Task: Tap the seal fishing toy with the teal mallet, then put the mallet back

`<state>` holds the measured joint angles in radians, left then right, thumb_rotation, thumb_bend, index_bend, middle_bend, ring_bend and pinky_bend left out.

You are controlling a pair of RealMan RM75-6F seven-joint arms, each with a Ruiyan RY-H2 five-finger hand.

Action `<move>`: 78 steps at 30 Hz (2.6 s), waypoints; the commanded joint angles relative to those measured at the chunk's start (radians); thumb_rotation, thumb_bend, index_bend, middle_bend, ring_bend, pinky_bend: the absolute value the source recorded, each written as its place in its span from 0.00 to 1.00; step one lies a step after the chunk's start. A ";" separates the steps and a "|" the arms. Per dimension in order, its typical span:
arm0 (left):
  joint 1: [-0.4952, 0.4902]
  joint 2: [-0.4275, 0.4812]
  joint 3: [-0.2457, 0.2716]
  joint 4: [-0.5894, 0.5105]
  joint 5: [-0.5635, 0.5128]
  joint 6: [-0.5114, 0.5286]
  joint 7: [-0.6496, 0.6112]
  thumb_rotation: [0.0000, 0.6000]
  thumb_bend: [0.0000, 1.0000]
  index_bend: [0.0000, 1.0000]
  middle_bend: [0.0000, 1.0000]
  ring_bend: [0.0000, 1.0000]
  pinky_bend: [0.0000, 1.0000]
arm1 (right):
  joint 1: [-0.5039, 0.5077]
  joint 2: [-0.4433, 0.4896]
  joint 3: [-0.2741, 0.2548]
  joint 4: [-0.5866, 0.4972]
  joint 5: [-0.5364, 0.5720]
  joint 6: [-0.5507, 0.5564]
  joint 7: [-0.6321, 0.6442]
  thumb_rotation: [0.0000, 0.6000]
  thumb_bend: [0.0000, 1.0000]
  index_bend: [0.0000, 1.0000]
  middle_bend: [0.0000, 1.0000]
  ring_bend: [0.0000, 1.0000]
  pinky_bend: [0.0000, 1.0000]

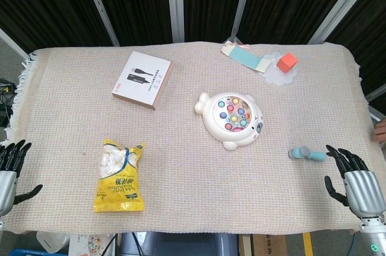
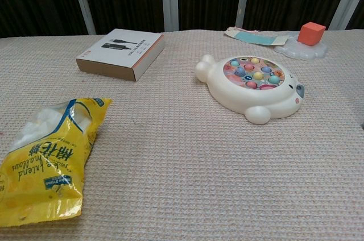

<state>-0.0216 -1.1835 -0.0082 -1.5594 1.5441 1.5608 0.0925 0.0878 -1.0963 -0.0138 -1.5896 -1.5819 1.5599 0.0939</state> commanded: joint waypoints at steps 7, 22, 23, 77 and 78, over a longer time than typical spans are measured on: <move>-0.004 -0.004 -0.001 -0.005 0.000 -0.007 0.013 1.00 0.13 0.00 0.00 0.00 0.00 | 0.000 0.003 0.011 0.004 0.004 -0.010 0.009 1.00 0.50 0.07 0.26 0.16 0.20; -0.009 0.011 -0.002 -0.034 0.026 0.005 0.037 1.00 0.13 0.00 0.00 0.00 0.00 | 0.152 0.065 0.066 0.038 0.141 -0.331 0.068 1.00 0.34 0.00 0.07 0.02 0.04; -0.009 0.012 -0.002 -0.037 0.026 0.004 0.040 1.00 0.13 0.00 0.00 0.00 0.00 | 0.159 0.051 0.067 0.057 0.154 -0.353 0.075 1.00 0.33 0.00 0.07 0.02 0.04; -0.027 0.016 -0.003 -0.054 0.011 -0.032 0.061 1.00 0.13 0.00 0.00 0.00 0.00 | 0.297 -0.209 0.069 0.424 0.222 -0.651 0.225 1.00 0.47 0.39 0.37 0.27 0.21; -0.027 0.016 -0.004 -0.053 0.010 -0.033 0.060 1.00 0.13 0.00 0.00 0.00 0.00 | 0.297 -0.212 0.068 0.428 0.223 -0.652 0.226 1.00 0.47 0.40 0.38 0.28 0.21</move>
<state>-0.0486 -1.1676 -0.0117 -1.6123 1.5538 1.5278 0.1530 0.3853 -1.3070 0.0547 -1.1628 -1.3594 0.9081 0.3194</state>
